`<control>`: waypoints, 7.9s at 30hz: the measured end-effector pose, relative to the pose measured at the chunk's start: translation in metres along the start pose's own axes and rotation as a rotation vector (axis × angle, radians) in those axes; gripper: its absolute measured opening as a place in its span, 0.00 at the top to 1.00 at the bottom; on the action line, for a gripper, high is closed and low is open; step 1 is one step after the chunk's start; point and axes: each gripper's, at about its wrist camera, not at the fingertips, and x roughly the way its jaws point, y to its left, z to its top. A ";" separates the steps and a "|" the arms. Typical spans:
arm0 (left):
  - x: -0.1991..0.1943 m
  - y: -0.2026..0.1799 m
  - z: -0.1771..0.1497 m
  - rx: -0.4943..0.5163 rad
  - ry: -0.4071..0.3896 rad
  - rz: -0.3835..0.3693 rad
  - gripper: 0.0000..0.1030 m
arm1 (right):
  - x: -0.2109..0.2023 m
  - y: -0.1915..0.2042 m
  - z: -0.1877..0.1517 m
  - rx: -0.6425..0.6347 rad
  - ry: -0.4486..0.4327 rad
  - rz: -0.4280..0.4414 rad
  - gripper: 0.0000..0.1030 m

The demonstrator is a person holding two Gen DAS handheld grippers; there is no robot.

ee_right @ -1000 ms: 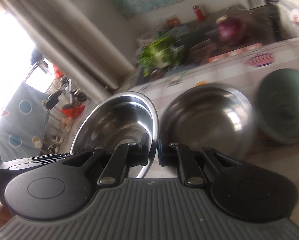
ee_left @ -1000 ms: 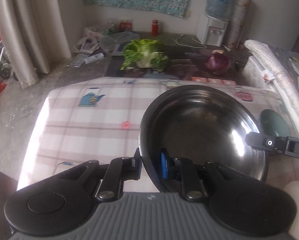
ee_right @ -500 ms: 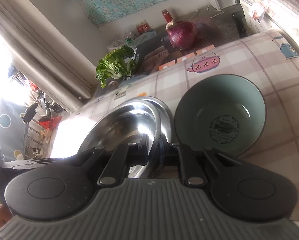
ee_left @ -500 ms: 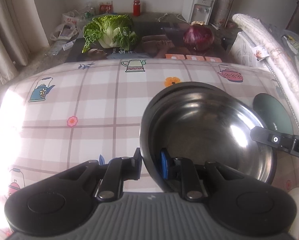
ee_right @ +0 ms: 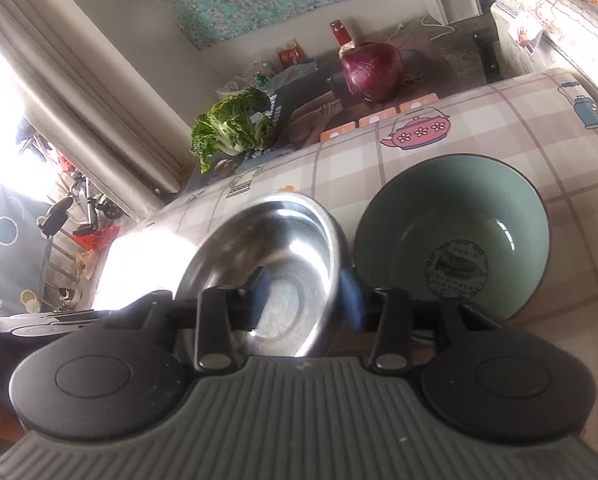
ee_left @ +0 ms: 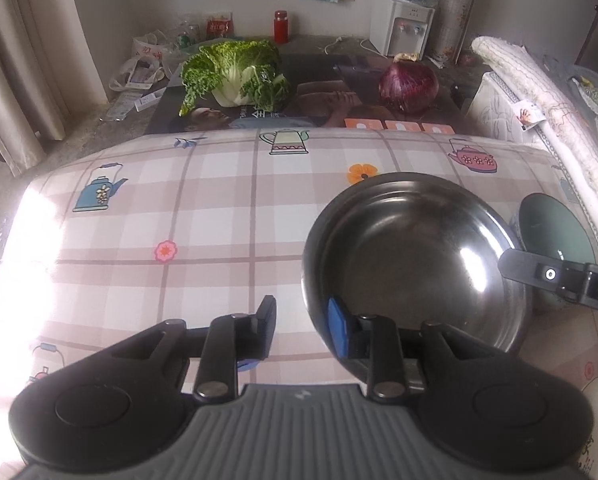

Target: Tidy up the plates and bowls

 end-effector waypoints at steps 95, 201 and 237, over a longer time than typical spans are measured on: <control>-0.007 -0.170 -0.042 0.004 0.054 -0.262 0.76 | -0.070 -0.125 -0.019 0.063 0.038 -0.125 0.84; 0.026 -0.201 -0.039 0.145 0.022 -0.035 0.80 | -0.056 -0.139 -0.027 0.164 0.000 -0.071 0.83; 0.021 -0.198 -0.039 0.151 0.010 -0.044 0.80 | -0.059 -0.136 -0.026 0.160 -0.011 -0.078 0.83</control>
